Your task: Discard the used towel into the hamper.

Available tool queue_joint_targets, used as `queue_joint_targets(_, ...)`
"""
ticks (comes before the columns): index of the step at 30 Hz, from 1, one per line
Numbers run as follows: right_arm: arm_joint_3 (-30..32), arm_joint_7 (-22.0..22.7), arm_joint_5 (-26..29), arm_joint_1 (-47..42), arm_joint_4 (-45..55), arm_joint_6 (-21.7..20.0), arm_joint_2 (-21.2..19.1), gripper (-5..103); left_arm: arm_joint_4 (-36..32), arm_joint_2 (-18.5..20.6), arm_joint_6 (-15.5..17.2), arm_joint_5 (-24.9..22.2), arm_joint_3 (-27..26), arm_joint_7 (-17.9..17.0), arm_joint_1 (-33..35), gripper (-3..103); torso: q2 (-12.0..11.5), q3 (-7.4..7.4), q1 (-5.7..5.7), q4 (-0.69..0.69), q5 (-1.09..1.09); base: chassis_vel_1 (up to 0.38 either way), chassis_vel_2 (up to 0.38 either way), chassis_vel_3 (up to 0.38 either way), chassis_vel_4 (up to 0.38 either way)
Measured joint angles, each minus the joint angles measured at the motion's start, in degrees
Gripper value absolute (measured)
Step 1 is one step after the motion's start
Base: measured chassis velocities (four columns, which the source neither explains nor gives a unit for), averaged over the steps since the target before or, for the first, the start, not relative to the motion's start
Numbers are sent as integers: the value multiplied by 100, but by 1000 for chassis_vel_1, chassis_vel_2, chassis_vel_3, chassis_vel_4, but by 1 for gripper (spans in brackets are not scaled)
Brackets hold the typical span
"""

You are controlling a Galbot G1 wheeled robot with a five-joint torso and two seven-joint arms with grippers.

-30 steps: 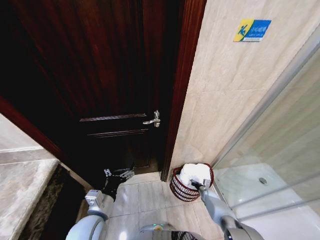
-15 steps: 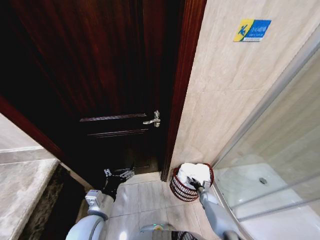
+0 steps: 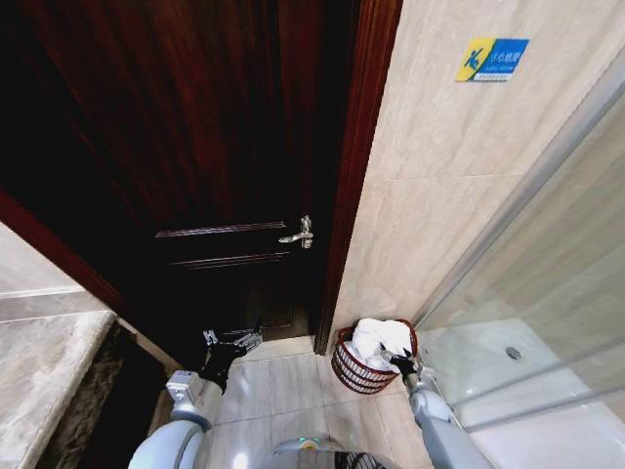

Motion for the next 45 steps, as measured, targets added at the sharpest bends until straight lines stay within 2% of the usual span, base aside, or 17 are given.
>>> queue_joint_targets(2,3,-70,-68,-155,135,14,-18,100,0,0,0,0,0,0,0,100,0,0,0,0,-1,0,0,0,0)
queue_joint_targets(4,6,-170,-223,-389,198,209,-28,100,0,0,0,0,0,0,0,100,0,1,0,-1,1,0,0,0,0)
queue_joint_targets(10,50,-143,-193,-561,204,446,-2,100,0,0,0,0,-1,0,0,100,0,0,0,1,1,0,0,0,0)
queue_joint_targets(26,120,-140,-132,-677,348,457,-25,100,0,0,0,0,0,0,0,100,1,0,0,0,0,-3,2,3,-3)
queue_joint_targets(35,105,-161,-157,-616,185,548,-34,100,0,0,0,0,0,0,0,100,0,1,1,1,1,-117,130,117,-112)
queue_joint_targets(41,100,-188,-254,-501,-174,378,-58,100,0,0,0,0,0,0,-1,100,-2,3,7,-1,0,-117,138,89,-108)
queue_joint_targets(45,144,-430,-194,-104,-709,179,-35,100,0,-1,0,0,0,0,0,100,-1,1,2,2,3,-8,16,-1,-6)
